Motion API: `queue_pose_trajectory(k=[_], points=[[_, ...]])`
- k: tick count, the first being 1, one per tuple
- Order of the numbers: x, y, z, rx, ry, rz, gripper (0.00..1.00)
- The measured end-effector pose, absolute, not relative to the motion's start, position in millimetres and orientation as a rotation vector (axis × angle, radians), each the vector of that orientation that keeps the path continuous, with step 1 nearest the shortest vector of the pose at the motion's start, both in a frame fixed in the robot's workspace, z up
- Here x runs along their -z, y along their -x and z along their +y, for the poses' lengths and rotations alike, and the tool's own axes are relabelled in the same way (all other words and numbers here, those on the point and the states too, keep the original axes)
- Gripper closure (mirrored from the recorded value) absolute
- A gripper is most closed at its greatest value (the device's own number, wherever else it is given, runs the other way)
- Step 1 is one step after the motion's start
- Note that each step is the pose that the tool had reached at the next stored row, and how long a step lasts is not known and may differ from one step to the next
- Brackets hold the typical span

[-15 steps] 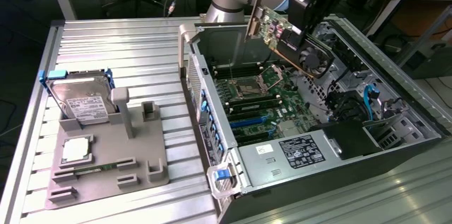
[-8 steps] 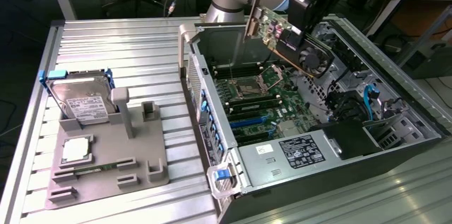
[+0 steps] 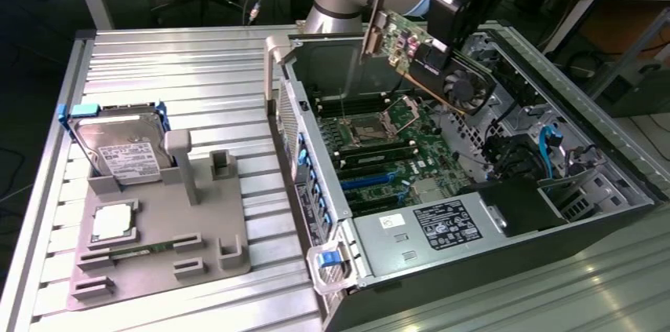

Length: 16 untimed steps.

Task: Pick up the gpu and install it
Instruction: 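Insert the gpu into the slot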

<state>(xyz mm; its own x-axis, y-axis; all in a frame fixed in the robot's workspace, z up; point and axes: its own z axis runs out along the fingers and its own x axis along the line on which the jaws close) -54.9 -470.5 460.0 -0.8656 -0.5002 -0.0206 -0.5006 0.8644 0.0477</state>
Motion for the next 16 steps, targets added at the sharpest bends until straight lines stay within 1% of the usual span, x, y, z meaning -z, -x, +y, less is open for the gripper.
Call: queue_pose_trajectory(k=[16], points=[[-460.0, 54.9, -470.5, -0.081, 0.905, 3.001, 0.73]])
